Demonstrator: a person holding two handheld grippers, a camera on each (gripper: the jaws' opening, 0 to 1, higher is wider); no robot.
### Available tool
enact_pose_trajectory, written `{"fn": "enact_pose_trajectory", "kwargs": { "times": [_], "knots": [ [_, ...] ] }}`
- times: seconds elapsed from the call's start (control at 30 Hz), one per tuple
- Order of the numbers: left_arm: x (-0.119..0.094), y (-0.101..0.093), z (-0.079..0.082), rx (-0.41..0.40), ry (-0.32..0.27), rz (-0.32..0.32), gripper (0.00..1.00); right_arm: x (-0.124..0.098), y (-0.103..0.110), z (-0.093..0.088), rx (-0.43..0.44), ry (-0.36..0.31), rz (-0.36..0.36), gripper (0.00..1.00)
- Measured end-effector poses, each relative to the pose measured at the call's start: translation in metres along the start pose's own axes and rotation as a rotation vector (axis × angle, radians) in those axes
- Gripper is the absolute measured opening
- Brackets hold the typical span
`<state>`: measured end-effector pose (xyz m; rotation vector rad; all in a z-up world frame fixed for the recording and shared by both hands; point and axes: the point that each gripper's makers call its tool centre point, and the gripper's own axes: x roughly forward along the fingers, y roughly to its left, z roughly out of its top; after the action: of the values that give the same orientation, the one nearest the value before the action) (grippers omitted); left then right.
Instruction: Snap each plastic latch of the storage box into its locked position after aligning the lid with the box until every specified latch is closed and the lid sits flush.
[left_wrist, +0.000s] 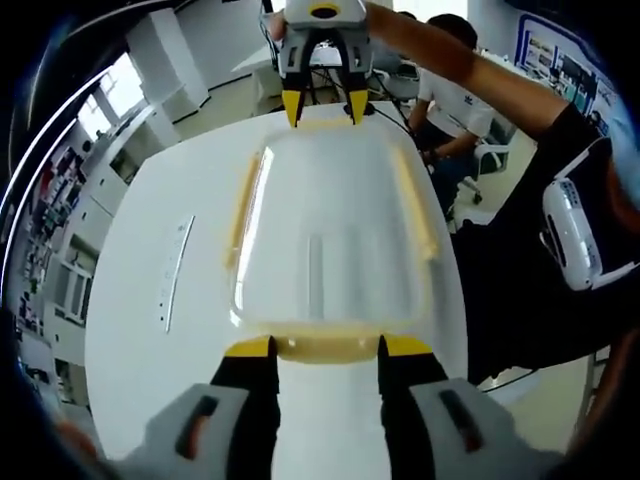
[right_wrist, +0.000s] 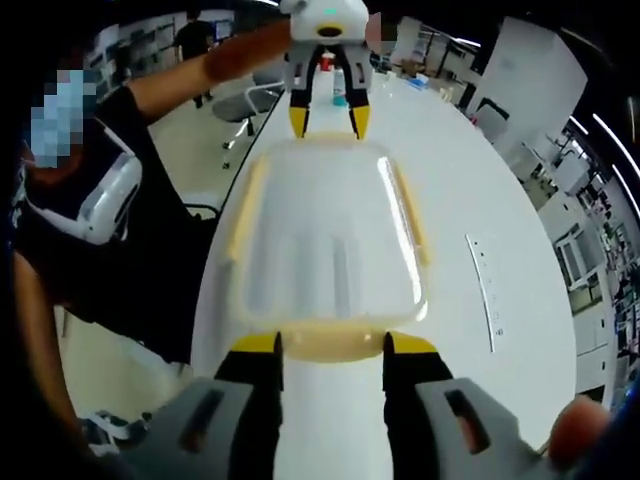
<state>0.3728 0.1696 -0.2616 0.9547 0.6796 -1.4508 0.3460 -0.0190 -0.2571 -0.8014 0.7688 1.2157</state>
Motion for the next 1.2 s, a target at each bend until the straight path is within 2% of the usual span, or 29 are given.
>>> {"fn": "enact_pose_trajectory", "kwargs": {
  "times": [0.27,0.7,0.97,1.2],
  "knots": [
    [0.010,-0.003,-0.006,-0.016,-0.019,-0.016,0.35,0.010,0.006,-0.005,0.010,-0.029,0.009,0.35],
    [0.010,0.006,-0.003,0.014,-0.031,0.027,0.35,0.010,0.003,-0.009,0.006,-0.013,-0.022,0.35],
    [0.009,0.007,-0.001,0.010,-0.040,0.031,0.35,0.015,-0.001,-0.014,0.005,0.001,-0.030,0.35],
    [0.013,0.006,-0.006,0.000,-0.036,0.028,0.35,0.018,0.000,-0.013,-0.001,-0.004,-0.028,0.35]
  ]
}}
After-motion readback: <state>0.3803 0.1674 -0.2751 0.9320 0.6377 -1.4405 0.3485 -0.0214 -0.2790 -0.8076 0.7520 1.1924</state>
